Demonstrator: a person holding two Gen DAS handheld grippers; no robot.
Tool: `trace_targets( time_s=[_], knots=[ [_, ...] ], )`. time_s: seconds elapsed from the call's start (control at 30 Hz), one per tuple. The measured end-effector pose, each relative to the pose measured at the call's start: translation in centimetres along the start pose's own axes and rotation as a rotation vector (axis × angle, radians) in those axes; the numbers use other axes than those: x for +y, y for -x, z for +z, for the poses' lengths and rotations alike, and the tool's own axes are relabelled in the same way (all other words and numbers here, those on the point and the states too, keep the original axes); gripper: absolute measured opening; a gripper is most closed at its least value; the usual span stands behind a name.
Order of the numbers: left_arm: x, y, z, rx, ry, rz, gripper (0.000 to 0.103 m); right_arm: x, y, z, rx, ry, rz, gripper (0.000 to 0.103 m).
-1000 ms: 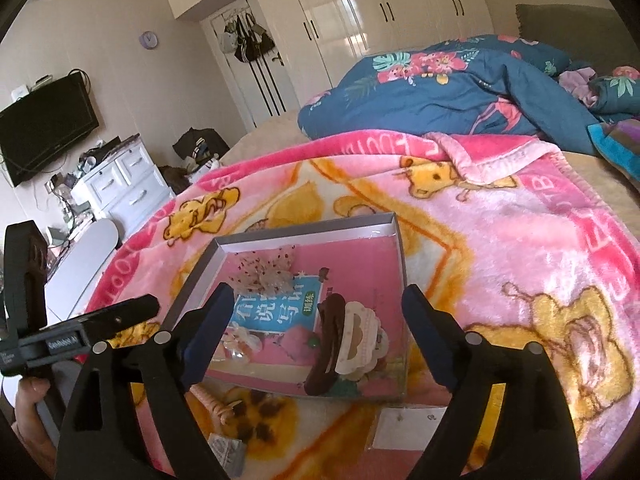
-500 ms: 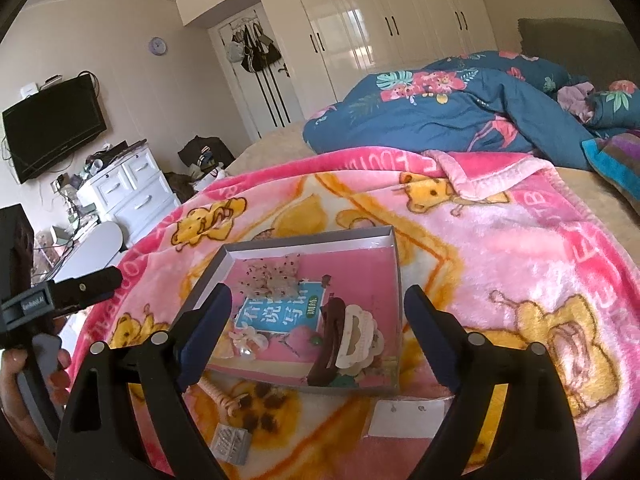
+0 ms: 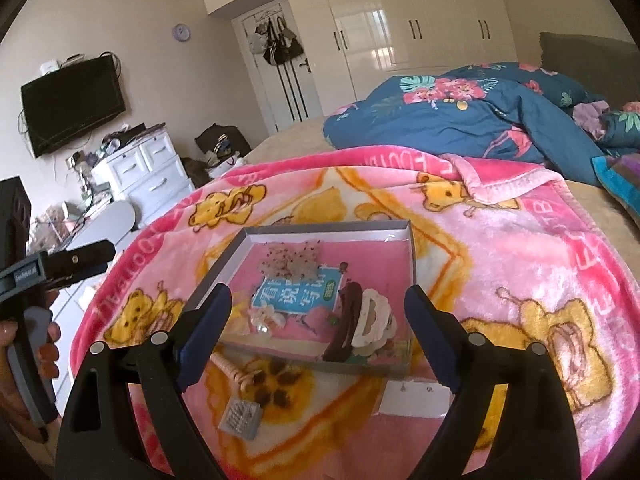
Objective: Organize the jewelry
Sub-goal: 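Withdraw both open tools from the box toward the remaining items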
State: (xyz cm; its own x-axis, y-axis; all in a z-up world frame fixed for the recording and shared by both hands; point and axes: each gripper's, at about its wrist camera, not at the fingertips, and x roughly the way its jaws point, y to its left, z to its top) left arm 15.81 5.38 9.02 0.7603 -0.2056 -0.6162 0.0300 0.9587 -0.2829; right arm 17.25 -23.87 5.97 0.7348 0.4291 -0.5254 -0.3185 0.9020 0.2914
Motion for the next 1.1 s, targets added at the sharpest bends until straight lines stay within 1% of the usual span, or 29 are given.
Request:
trace_targets(
  time_s=[0.17,0.37,0.87,1.1],
  knots=[
    [0.6,0.3,-0.4,0.007,0.021,0.011,0.093,0.4,0.2,-0.8,0.017,0.011,0.006,0.087],
    [0.5,0.5,-1.0,0.01,0.018,0.007,0.094,0.6,0.5,-2.0,0.046,0.03,0.005,0.087],
    [-1.2,-1.5,-4.9,0.108,-0.008,-0.005,0.094,-0.6,1.3,-5.3,0.118,0.052,-0.029,0.087],
    [-1.5,-2.8,-7.0,0.163,-0.024,0.013,0.093,-1.7,1.6,-6.3,0.144,0.036,-0.06,0.087]
  ],
)
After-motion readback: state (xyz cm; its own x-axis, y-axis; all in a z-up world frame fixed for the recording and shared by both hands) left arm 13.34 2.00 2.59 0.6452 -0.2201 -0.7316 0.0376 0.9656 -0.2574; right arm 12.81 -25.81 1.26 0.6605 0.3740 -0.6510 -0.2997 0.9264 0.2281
